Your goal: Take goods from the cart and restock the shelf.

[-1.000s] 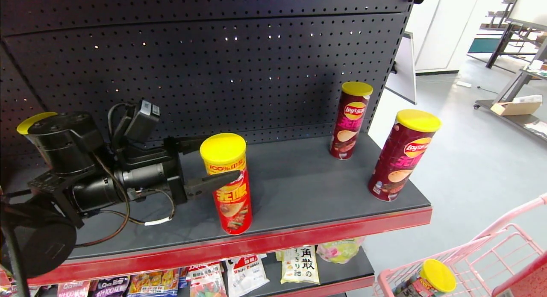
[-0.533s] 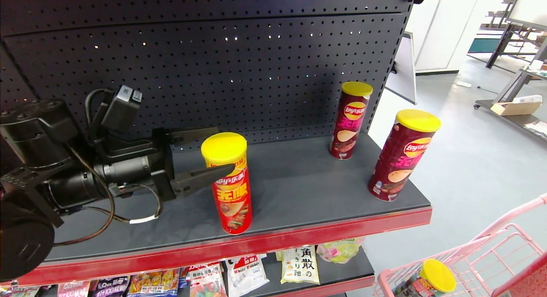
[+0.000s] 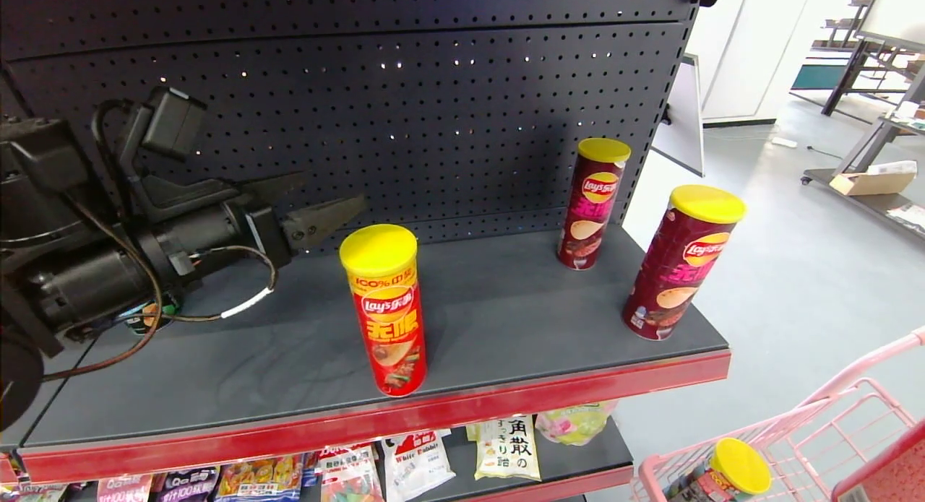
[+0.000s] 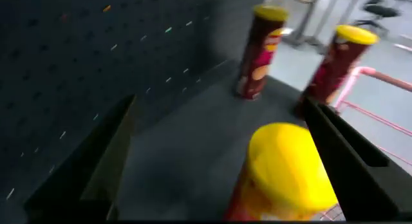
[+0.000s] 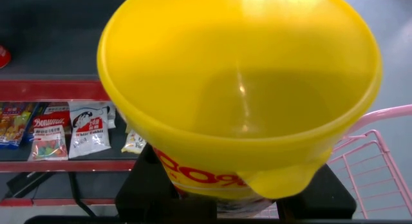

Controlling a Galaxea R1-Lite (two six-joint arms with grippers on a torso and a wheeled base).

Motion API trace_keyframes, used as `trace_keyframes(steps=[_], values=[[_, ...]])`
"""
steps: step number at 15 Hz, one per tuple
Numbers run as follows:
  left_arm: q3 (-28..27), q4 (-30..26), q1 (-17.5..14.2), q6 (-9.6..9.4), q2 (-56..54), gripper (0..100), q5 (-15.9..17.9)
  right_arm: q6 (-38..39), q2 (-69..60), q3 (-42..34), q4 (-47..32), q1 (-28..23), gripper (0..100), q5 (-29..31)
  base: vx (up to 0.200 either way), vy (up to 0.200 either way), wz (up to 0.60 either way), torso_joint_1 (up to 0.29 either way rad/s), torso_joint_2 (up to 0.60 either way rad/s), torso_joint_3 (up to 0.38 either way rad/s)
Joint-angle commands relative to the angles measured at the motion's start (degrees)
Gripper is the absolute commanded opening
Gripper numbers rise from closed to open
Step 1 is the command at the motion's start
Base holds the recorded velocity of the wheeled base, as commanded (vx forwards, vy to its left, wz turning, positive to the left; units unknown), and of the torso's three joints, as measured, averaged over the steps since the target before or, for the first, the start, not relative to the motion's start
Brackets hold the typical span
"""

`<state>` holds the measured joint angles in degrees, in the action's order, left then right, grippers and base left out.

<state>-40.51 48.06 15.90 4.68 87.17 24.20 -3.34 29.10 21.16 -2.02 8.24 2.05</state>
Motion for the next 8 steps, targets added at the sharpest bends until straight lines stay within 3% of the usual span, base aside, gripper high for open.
trace_keyframes(steps=[1,2,3,4,5,6,8], values=[[-0.7,-14.1,0.0,0.68,-11.4,100,-8.1,-0.2,3.2,3.1,-0.3,0.1,0,0.1,0.0,0.0,0.0,0.0,0.0,0.0],[-1.2,-25.1,-0.2,0.59,-17.3,100,-10.0,-0.6,6.0,5.7,-0.3,0.0,0,0.1,0.0,0.0,0.0,0.0,0.0,0.0],[-3.2,-39.9,-0.3,-0.02,-24.5,100,-10.9,-3.0,8.9,8.3,-0.3,-0.3,0,2.1,0.0,0.0,0.0,0.0,0.0,0.0],[-4.8,-51.6,-0.2,-1.43,-29.8,100,-12.1,-6.1,10.7,9.2,-0.2,-0.8,0,5.0,0.0,0.0,0.0,0.0,0.0,0.0],[-4.8,-51.6,-0.2,-1.43,-29.8,100,-12.1,-6.1,10.7,9.2,-0.2,-0.8,0,5.0,0.0,0.0,0.0,0.0,0.0,0.0],[-8.2,-76.5,-2.4,-9.69,-41.1,100,-14.6,-7.6,11.7,8.1,0.3,-0.1,0,4.6,0.0,0.0,0.0,0.0,0.0,0.0],[-4.9,-84.7,-2.9,-14.26,-51.8,100,-14.9,-8.0,9.5,6.4,-0.4,0.0,0,4.1,0.0,0.0,0.0,0.0,0.0,0.0]])
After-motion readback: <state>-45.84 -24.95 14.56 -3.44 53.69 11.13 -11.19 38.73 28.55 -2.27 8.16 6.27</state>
